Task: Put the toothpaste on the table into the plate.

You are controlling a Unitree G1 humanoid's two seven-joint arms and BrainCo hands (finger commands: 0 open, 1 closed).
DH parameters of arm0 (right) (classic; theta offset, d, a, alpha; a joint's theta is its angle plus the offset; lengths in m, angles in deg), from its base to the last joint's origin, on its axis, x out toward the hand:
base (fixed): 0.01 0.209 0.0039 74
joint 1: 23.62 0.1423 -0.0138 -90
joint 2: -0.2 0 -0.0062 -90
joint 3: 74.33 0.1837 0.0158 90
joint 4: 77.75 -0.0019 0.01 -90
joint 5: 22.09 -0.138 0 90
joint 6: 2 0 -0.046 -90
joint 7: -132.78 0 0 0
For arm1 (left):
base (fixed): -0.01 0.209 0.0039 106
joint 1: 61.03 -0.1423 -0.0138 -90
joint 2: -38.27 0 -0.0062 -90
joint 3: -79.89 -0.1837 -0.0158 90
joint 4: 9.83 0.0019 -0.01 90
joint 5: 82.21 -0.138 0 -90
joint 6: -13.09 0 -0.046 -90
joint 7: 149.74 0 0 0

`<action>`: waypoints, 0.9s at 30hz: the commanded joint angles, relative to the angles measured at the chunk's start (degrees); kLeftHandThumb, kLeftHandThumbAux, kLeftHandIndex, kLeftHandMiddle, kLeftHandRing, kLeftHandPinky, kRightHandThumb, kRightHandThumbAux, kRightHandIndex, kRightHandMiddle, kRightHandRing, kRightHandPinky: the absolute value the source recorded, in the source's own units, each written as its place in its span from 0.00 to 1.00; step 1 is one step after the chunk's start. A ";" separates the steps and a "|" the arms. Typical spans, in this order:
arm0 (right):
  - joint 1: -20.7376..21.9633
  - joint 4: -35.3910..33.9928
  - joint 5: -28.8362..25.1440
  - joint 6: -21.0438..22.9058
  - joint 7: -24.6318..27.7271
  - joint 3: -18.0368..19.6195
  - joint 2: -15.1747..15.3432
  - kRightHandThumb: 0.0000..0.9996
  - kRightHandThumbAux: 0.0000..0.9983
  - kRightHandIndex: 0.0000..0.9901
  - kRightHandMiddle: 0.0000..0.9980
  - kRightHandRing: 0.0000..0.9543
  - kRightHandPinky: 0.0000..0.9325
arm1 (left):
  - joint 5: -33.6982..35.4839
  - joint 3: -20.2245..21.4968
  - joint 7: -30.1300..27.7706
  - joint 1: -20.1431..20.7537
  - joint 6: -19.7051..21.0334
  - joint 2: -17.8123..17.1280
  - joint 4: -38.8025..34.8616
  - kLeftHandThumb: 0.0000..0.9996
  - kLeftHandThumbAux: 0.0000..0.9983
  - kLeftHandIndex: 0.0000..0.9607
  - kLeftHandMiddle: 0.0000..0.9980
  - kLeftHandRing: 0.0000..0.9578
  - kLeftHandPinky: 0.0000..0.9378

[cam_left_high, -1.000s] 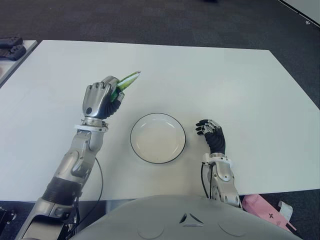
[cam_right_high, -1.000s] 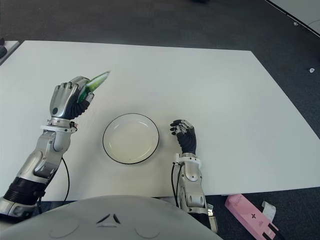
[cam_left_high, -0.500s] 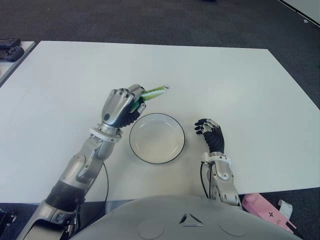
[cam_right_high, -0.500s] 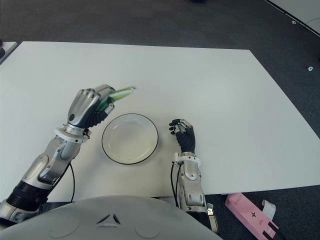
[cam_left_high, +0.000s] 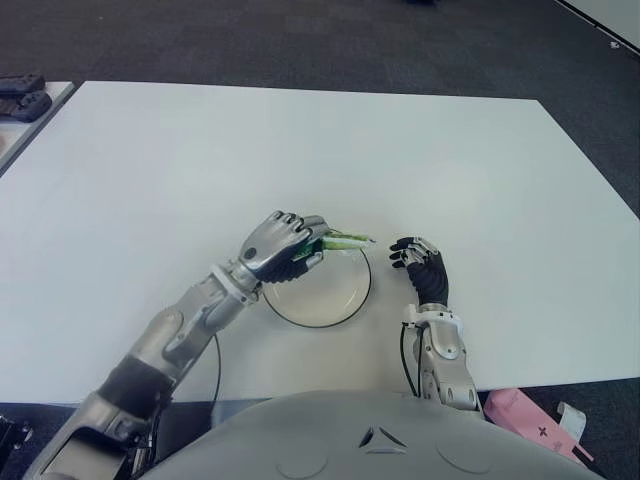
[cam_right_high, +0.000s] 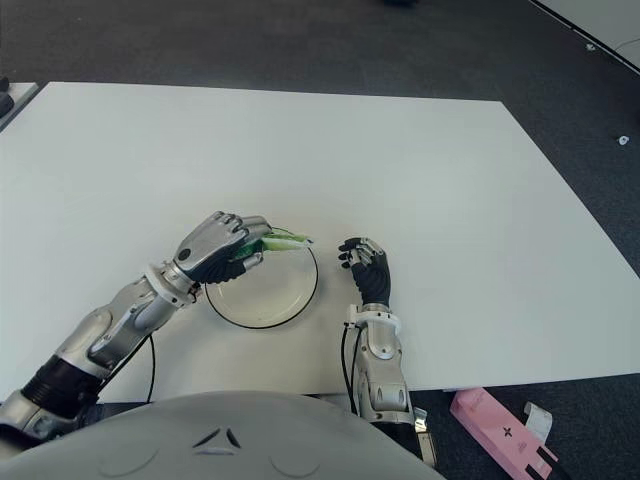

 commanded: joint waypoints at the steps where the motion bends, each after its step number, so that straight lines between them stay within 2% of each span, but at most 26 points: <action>1: -0.19 1.12 -0.01 0.38 -0.15 0.12 -1.14 0.71 0.73 0.43 0.50 0.53 0.55 | -2.18 -1.47 -1.44 2.69 -1.23 -0.39 3.19 0.73 0.70 0.46 0.87 0.94 0.96; 13: -0.41 0.80 -0.29 0.54 0.00 0.17 -1.13 0.71 0.73 0.43 0.51 0.53 0.56 | -4.81 -3.67 -3.59 4.80 -1.42 -0.81 5.93 0.73 0.70 0.46 0.88 0.93 0.97; 18: -0.61 0.54 -0.46 0.67 0.08 0.17 -1.18 0.71 0.73 0.43 0.50 0.53 0.56 | -3.08 -3.46 -6.98 4.49 -0.02 -0.21 5.77 0.73 0.70 0.46 0.87 0.93 0.94; 23: -0.72 0.40 -0.76 0.67 0.32 0.22 -1.11 0.71 0.73 0.43 0.50 0.53 0.55 | 0.69 -2.57 -11.61 3.35 1.72 0.40 4.08 0.72 0.70 0.46 0.81 0.85 0.86; 26: -0.78 0.25 -0.81 0.85 0.26 0.25 -1.10 0.71 0.73 0.43 0.50 0.53 0.55 | 3.04 -2.04 -14.24 2.66 2.99 0.78 2.72 0.71 0.70 0.45 0.75 0.80 0.80; 27: -0.81 0.19 -0.80 0.92 0.22 0.25 -1.11 0.71 0.73 0.43 0.50 0.53 0.55 | 3.42 -1.97 -14.77 2.55 3.32 0.88 2.53 0.71 0.70 0.45 0.70 0.76 0.76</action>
